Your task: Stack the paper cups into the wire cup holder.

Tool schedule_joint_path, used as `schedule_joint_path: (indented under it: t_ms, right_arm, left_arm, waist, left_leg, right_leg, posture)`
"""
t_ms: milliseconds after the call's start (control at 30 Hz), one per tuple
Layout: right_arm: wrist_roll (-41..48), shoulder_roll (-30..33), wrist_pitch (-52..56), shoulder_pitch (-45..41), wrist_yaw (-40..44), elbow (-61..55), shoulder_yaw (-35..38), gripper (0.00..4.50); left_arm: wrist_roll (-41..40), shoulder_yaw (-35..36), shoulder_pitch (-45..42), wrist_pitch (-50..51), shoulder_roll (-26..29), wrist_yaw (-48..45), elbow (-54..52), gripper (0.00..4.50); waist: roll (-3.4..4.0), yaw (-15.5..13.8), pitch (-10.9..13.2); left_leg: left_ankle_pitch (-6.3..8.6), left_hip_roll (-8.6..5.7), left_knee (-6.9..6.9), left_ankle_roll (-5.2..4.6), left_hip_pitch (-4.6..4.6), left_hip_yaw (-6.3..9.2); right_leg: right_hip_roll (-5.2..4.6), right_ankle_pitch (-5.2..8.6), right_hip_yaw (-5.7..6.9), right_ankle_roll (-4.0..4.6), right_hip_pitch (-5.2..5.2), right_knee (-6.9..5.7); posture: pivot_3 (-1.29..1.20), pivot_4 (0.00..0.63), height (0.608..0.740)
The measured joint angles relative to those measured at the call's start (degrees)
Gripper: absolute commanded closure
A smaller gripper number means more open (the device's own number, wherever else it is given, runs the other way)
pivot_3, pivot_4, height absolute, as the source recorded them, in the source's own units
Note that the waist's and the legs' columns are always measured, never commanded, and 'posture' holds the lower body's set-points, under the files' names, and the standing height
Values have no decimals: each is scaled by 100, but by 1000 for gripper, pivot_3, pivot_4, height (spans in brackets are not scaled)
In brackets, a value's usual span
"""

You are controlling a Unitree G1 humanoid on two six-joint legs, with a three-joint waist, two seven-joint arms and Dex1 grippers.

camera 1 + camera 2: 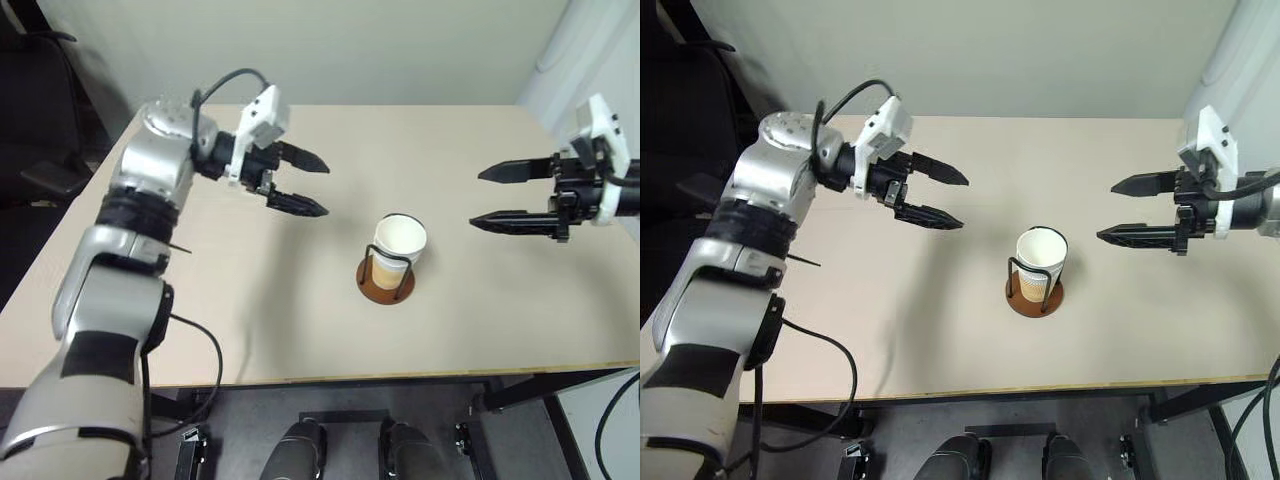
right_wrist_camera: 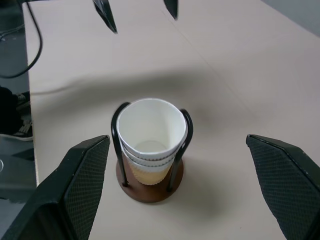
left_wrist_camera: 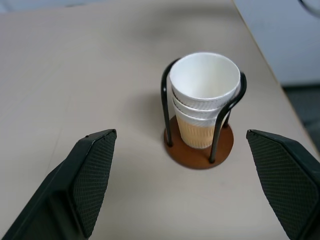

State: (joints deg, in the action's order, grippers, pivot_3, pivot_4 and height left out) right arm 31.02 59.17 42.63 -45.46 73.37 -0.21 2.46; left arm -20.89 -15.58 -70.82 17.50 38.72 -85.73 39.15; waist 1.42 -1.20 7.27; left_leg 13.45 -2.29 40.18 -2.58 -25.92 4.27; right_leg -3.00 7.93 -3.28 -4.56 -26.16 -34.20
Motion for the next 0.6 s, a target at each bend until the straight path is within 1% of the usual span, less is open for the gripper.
schedule_joint_path:
  t_ms: [100, 200, 333, 400, 467, 600]
  right_arm:
    - [-184, -329, -179, 141, -266, 278, -37, 27]
    - [-377, -607, -340, 185, -527, 622, -77, 27]
    - [-529, -923, -454, 188, -777, 813, -89, 27]
    - [-555, -1075, -472, 188, -860, 820, -109, 27]
    - [-572, -1270, -481, 167, -966, 819, -127, 27]
    - [-679, -1555, -598, 39, -1183, 845, -147, 27]
  left_arm:
    - [-143, 509, 741, 567, 95, 510, -719, 45]
    - [-215, 857, 1125, 974, 105, 920, -1062, 45]
    - [-260, 1320, 1250, 1187, 159, 1346, -1263, 45]
    - [-260, 1519, 1266, 1245, 234, 1491, -1252, 45]
    - [-256, 1731, 1265, 1246, 329, 1602, -1150, 45]
    - [-220, 1998, 1304, 1165, 518, 1754, -932, 45]
  waist:
    - [1, 26, -1]
    - [1, 25, -1]
    - [1, 36, -1]
    - [1, 55, 0]
    - [1, 72, 0]
    - [1, 85, 0]
  left_leg:
    - [-11, 2, -4, 10, 14, 4]
    - [-27, 1, -4, 12, 14, 5]
    - [-39, 0, -12, 13, 22, 5]
    - [-37, 0, -15, -2, 27, 6]
    - [-31, 0, -17, -18, 34, 10]
    - [-43, 0, -23, -13, 42, 22]
  right_leg:
    - [2, -2, 1, 0, 5, -16]
    - [0, -4, 1, 11, -3, -34]
    - [1, -10, -1, 34, -3, -41]
    - [3, -15, -3, 40, -2, -45]
    - [4, -20, -5, 47, -2, -56]
    - [9, -29, -4, 63, -2, -66]
  posture:
    - [0, 150, 740]
    - [0, 150, 740]
    - [0, 150, 740]
    - [0, 150, 740]
    - [0, 150, 740]
    - [0, 150, 740]
